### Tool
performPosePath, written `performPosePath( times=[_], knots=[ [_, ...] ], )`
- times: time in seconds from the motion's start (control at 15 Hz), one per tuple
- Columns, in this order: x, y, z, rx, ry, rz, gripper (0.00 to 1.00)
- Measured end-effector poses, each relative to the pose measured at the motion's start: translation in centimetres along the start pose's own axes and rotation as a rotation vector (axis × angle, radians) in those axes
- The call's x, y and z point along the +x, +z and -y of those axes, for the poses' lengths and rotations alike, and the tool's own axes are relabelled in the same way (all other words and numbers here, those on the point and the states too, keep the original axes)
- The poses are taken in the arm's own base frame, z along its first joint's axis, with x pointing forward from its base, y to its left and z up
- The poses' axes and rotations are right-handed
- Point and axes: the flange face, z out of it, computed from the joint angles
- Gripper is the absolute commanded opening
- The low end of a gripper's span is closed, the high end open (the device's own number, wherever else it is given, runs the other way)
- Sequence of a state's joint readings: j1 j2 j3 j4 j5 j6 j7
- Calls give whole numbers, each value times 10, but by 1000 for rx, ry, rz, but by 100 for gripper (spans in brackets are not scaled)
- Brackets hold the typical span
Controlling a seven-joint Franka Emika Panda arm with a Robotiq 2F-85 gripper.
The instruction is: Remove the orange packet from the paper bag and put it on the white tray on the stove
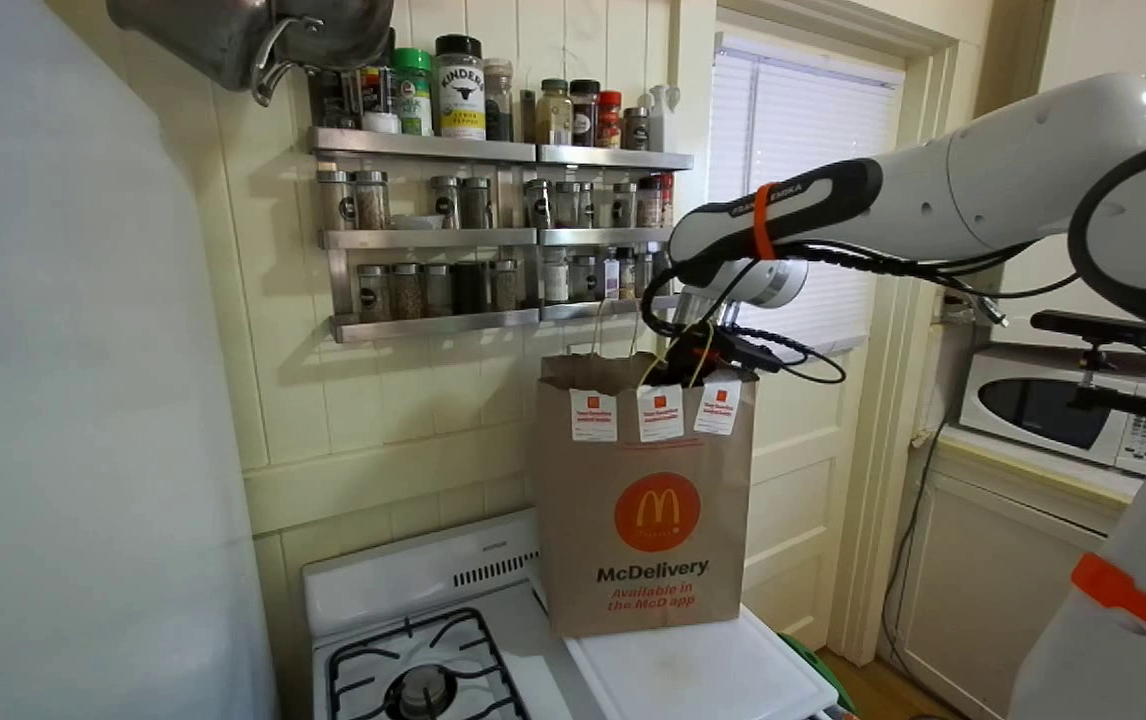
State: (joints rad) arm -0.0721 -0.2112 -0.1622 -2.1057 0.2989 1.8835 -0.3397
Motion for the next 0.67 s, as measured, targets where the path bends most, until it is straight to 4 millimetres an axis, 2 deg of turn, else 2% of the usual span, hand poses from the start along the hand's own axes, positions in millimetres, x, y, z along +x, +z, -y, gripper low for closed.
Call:
performPosePath(
  times=[0.6, 0.67],
  knots=[
    [2, 30, 3, -8, -11, 66, 100],
    [2, 31, 3, -10, -13, 69, 96]
  ],
)
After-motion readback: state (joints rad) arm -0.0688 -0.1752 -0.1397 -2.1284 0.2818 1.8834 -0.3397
